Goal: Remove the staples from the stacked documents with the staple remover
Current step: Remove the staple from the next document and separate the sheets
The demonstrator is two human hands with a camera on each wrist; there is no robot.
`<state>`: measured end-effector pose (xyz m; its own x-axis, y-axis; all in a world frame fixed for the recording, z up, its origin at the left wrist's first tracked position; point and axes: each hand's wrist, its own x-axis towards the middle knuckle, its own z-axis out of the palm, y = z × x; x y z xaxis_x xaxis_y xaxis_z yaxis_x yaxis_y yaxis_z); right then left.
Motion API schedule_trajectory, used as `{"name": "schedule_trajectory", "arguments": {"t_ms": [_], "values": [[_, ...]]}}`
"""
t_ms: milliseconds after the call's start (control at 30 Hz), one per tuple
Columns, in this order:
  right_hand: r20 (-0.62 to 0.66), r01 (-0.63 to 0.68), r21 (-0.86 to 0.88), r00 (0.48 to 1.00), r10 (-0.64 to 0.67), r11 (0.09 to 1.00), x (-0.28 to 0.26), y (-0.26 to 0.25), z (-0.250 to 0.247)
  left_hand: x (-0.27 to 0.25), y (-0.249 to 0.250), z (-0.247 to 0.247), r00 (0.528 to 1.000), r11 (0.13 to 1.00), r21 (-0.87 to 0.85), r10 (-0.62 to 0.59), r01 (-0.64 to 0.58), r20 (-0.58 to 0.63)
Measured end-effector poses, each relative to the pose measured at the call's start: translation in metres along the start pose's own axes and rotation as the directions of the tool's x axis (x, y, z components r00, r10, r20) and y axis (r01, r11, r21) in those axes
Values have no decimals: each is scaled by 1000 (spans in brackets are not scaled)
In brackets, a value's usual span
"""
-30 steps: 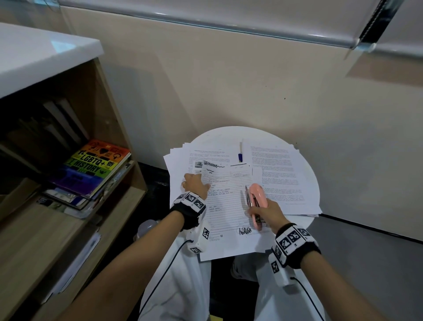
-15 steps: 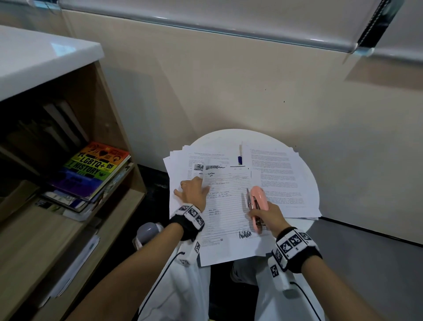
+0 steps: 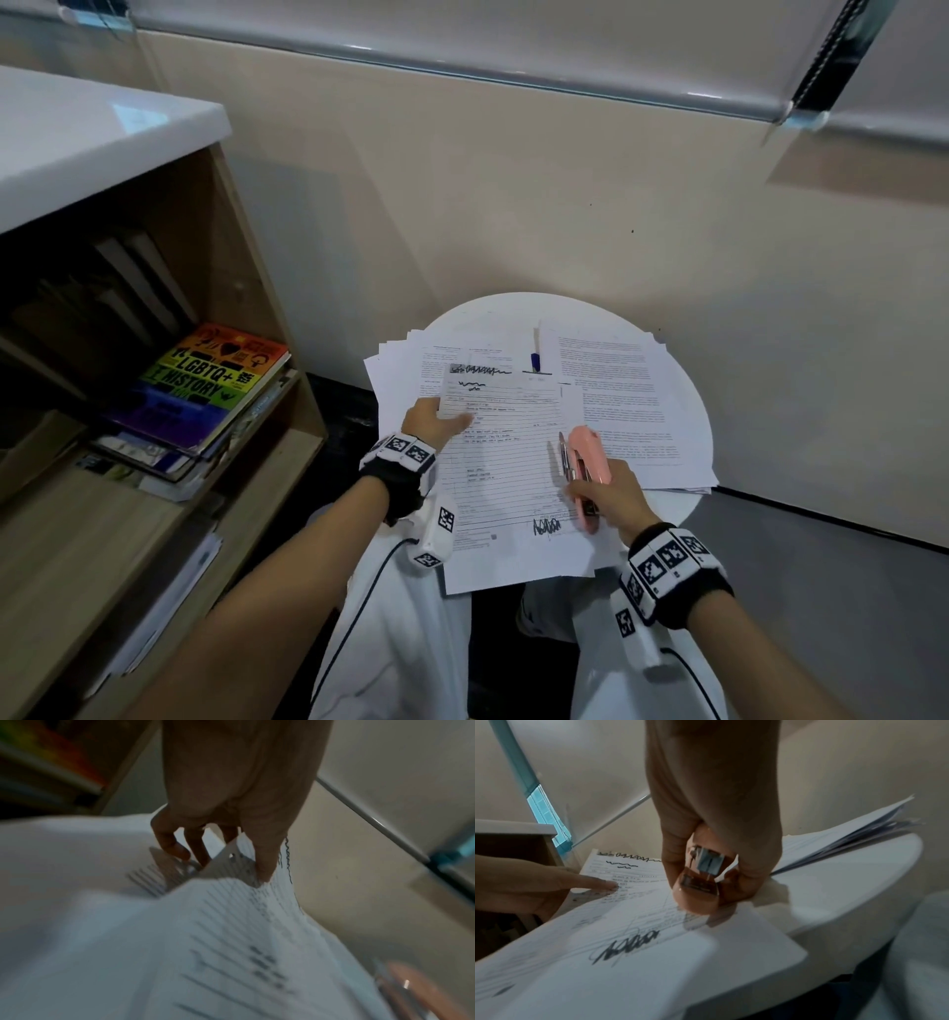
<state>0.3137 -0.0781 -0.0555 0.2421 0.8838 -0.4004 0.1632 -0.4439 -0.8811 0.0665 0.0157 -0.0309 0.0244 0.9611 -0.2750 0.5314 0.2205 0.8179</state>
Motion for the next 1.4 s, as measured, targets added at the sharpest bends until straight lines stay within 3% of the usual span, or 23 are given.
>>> {"name": "schedule_trajectory", "arguments": {"t_ms": [133, 300, 433, 633, 733, 800, 900, 1000, 1100, 1233, 1333, 1400], "values": [[25, 8, 3, 1000, -8, 1000, -1, -1, -1, -1, -1, 1, 995, 975, 201, 100, -93, -25], [31, 7, -15, 999, -7, 1000, 1, 0, -2, 3, 1, 1, 996, 995, -75, 76, -73, 37], [37, 18, -38, 999, -17, 999, 0, -3, -2, 13, -5, 4, 982, 979, -174, 133, -109, 134], [-35, 83, 104, 996, -79, 991, -2, -13, -16, -12, 16, -15, 969, 898, -385, 244, -212, 37], [42, 185, 120, 981, -191, 975, -12, -48, -33, -23, 35, -34, 951, 849, -475, 300, -232, 71], [120, 260, 61, 957, -265, 964, -22, -75, -36, -31, 49, -40, 938, 815, -524, 338, -249, 79], [140, 360, 3, 923, -357, 933, -32, -109, -32, -39, 67, -38, 919, 762, -566, 393, -313, 20], [97, 474, -52, 878, -468, 879, -39, -133, -27, -42, 80, -37, 890, 731, -520, 432, -442, -149], [-19, 579, -8, 815, -579, 815, -44, -147, -28, -42, 91, -45, 827, 712, -423, 449, -560, -338], [-96, 705, -40, 702, -706, 708, -49, -159, -24, -40, 99, -55, 817, 697, -427, 506, -577, -278], [-77, 743, -61, 662, -746, 666, -52, -160, -15, -43, 100, -48, 775, 659, -411, 498, -630, -389], [-24, 758, 47, 652, -758, 651, -58, -159, -9, -44, 100, -41, 762, 641, -419, 479, -643, -436]]}}
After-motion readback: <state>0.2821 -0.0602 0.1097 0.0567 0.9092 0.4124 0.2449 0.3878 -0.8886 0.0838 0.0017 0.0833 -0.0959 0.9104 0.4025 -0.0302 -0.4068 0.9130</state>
